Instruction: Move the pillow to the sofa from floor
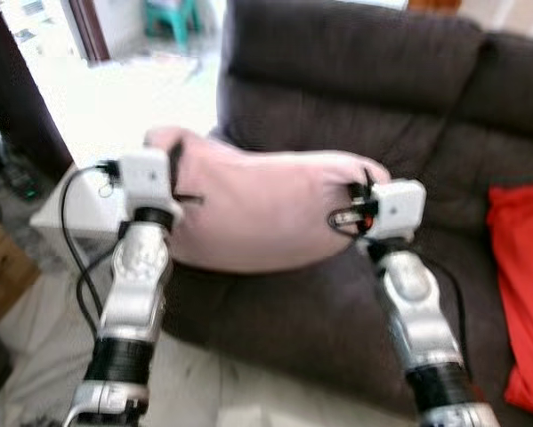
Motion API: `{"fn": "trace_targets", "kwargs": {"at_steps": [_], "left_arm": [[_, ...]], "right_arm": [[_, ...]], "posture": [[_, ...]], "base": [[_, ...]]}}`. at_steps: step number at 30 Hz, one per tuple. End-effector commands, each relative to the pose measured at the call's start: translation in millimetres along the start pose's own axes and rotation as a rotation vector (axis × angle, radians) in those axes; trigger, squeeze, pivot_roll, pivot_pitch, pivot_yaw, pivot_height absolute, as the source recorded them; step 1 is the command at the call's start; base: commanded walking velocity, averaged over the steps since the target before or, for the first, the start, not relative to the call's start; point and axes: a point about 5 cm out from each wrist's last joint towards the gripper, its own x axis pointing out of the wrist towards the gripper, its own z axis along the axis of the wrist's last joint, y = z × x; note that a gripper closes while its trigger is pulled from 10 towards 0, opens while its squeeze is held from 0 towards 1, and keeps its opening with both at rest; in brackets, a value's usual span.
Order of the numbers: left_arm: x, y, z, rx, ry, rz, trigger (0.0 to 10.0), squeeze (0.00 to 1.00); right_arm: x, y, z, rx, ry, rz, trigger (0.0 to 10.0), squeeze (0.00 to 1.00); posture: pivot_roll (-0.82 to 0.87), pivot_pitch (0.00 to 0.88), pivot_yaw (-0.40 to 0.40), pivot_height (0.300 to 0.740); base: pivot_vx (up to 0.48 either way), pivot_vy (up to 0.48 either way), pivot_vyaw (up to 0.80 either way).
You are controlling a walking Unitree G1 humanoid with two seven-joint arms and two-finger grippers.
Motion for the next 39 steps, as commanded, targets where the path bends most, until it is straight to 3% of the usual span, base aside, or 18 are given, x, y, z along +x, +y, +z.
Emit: {"fn": "trace_targets", "kwargs": {"at_steps": [1,20,22,26,34,39], "left_arm": [[3.8,7.6,11,0.015,-0.049,0.019,10.0,0.00],[3.4,4.0,9,0.004,-0.040,0.005,10.0,0.00],[3.4,-1.3,4,-0.018,-0.006,-0.043,10.0,0.00],[0.5,-9.8,-9,-0.140,0.101,-0.100,10.0,0.00],[-7.6,-12.2,-29,-0.152,0.226,-0.135,10.0,0.00],[-9.4,-18.4,-33,-0.252,0.297,-0.218,10.0,0.00]], "right_arm": [[6.4,7.8,16,0.012,-0.070,0.025,10.0,0.00],[6.4,6.4,14,0.005,-0.058,0.021,10.0,0.00],[6.7,6.0,12,-0.002,-0.047,0.019,10.0,0.00],[6.8,4.5,8,-0.010,-0.023,0.007,10.0,0.00],[14.5,-2.8,-4,-0.107,0.091,0.000,10.0,0.00],[31.2,-5.2,-4,-0.137,0.126,0.014,10.0,0.00]], "posture": [[0.01,0.079,-0.078,0.740],[0.01,0.080,-0.080,0.740],[0.01,0.079,-0.081,0.740],[0.01,0.080,-0.082,0.740],[0.00,0.078,-0.080,0.740],[0.01,0.074,-0.087,0.740]], "base": [[0.326,0.000,0.00],[0.331,0.000,0.00],[0.255,0.000,0.00],[0.000,0.000,0.00],[0.000,0.000,0.00],[0.000,0.000,0.00]]}}
